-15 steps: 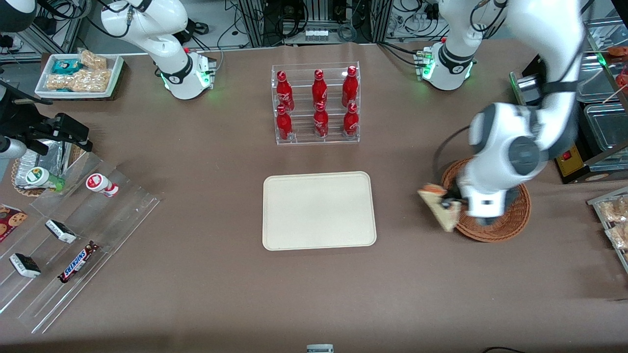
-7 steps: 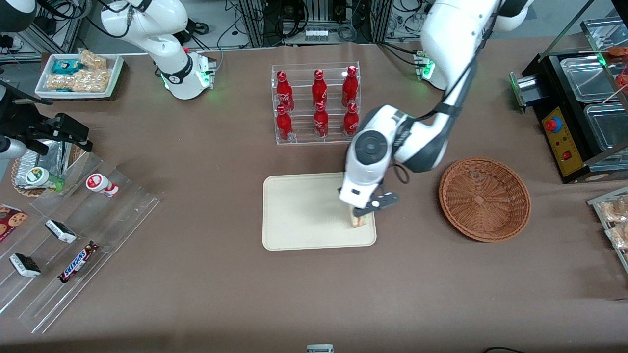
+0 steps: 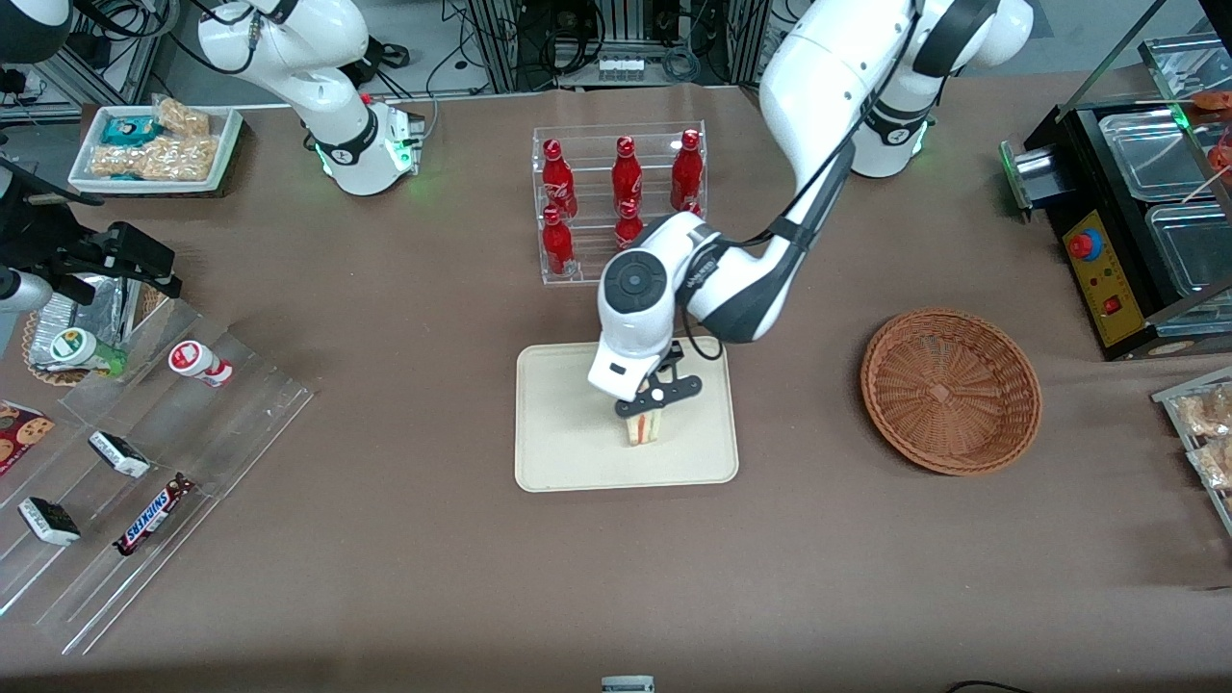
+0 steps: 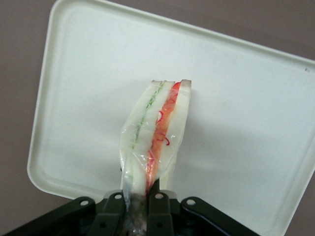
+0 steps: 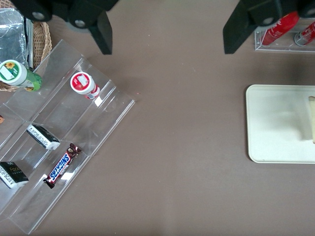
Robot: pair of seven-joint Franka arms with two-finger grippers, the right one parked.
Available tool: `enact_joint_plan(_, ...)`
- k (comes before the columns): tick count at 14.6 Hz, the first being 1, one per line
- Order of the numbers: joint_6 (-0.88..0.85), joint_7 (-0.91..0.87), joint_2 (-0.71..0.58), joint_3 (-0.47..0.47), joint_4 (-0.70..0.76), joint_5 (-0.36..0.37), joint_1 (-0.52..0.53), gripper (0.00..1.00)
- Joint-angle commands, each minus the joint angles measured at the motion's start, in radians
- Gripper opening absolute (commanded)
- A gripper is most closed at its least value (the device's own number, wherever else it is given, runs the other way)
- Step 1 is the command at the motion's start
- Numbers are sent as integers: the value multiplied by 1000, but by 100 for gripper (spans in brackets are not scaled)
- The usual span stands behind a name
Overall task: Place sandwich from basket to tray
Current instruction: 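Lower the sandwich onto the tray and open the left gripper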
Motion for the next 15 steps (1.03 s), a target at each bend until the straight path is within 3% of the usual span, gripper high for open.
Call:
enact_joint_plan(1, 29, -22, 36, 14, 40, 23, -32, 4)
enact_joint_plan(4, 45, -59, 55, 14, 39, 26, -49, 8)
enact_joint_plan(6, 71, -64, 67, 18, 37, 26, -47, 19)
enact_joint_plan(7, 84, -65, 70, 18, 31, 25, -47, 51)
enact_joint_plan(8, 86, -64, 70, 18, 30, 28, -47, 100)
enact_joint_plan(11, 75, -65, 42, 21, 39, 130, -46, 100)
enact_joint_plan(15, 13, -58, -81, 19, 28, 123, 4, 100)
